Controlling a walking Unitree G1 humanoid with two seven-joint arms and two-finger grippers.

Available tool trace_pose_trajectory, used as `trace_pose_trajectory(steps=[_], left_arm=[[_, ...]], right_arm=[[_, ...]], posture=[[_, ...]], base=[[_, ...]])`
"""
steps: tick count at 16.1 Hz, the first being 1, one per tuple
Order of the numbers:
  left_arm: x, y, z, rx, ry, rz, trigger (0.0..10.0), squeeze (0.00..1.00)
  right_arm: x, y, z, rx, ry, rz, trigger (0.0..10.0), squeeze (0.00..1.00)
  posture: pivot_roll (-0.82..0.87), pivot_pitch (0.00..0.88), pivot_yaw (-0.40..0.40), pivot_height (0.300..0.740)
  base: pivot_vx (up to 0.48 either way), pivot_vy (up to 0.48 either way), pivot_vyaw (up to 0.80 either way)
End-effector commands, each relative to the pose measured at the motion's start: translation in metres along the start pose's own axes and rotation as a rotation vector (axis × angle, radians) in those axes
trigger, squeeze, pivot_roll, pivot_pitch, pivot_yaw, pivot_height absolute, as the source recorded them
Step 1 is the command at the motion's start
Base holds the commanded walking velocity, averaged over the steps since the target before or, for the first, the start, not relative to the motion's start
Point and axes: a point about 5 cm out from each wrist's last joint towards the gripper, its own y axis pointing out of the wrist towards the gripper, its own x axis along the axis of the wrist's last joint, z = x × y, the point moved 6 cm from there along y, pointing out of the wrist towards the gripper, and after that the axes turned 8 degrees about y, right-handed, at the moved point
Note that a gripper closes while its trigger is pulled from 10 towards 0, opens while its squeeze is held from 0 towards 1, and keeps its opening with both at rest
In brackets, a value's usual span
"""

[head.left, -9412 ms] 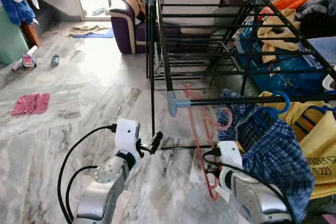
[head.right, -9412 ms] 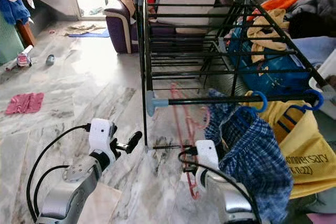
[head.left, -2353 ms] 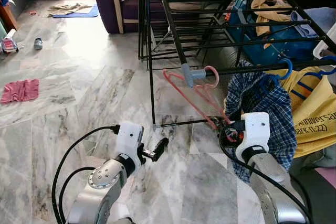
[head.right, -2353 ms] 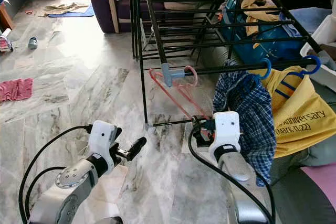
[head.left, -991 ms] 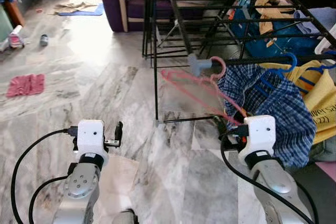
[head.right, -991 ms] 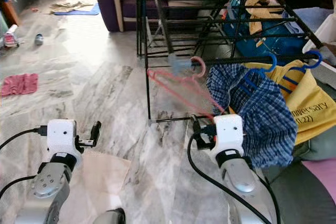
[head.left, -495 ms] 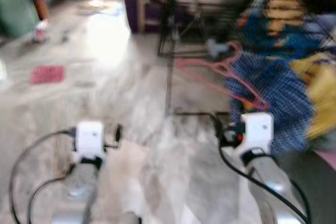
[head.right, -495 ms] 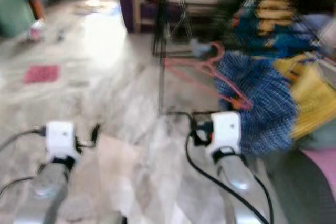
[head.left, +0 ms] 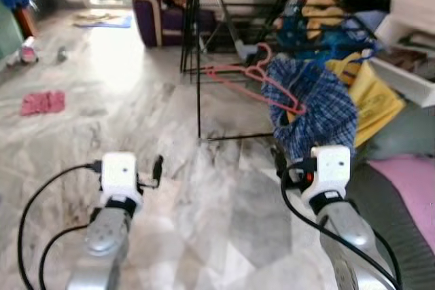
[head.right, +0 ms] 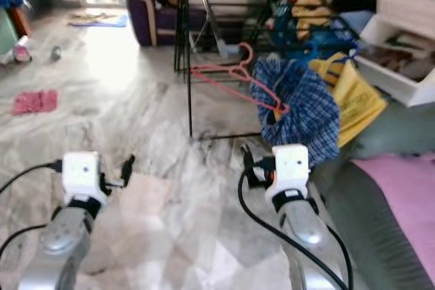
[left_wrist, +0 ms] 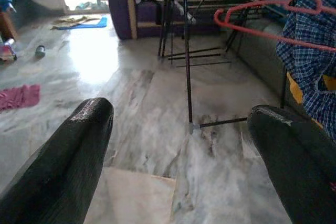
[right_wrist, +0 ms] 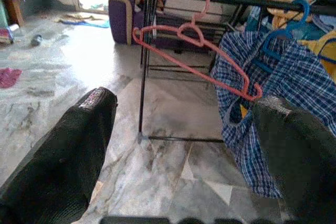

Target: Hang hanger

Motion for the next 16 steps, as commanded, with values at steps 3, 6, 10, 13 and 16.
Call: trace_pose_trajectory(steps=[3,6,10,13,16], left_arm=[[0.0015,-0.001,-0.0079,-0.031,-0.013,-0.008,10.0,0.0],[0.0022,-0.0009,-0.0092,-0.037,-0.018,-0.01,10.0,0.0],[0.0009,-0.0013,-0.0118,-0.046,-0.022,-0.005,10.0,0.0],[-0.0017,-0.0025,-0.0102,-0.044,-0.019,0.001,10.0,0.0],[-0.0022,-0.0029,-0.0093,-0.041,-0.018,0.005,10.0,0.0]], right_arm=[[0.0024,0.0009,-0.0041,0.0,-0.01,-0.005,10.0,0.0],[0.0034,0.0013,-0.0024,0.012,-0.011,-0.006,10.0,0.0],[0.0016,0.0004,-0.0006,0.02,-0.007,0.0,10.0,0.0],[-0.0002,0.0003,-0.0001,0.02,-0.002,0.004,10.0,0.0],[-0.0001,0.0,0.0012,0.021,0.032,0.001,10.0,0.0]], posture=[[0.09,0.063,-0.071,0.74],[0.08,0.066,-0.074,0.74],[0.08,0.072,-0.075,0.74],[0.08,0.075,-0.076,0.74],[0.08,0.078,-0.073,0.74]], base=[[0.0,-0.314,0.0],[0.0,-0.328,0.0],[0.0,-0.332,0.7],[0.0,-0.33,0.55],[0.0,-0.33,0.14]])
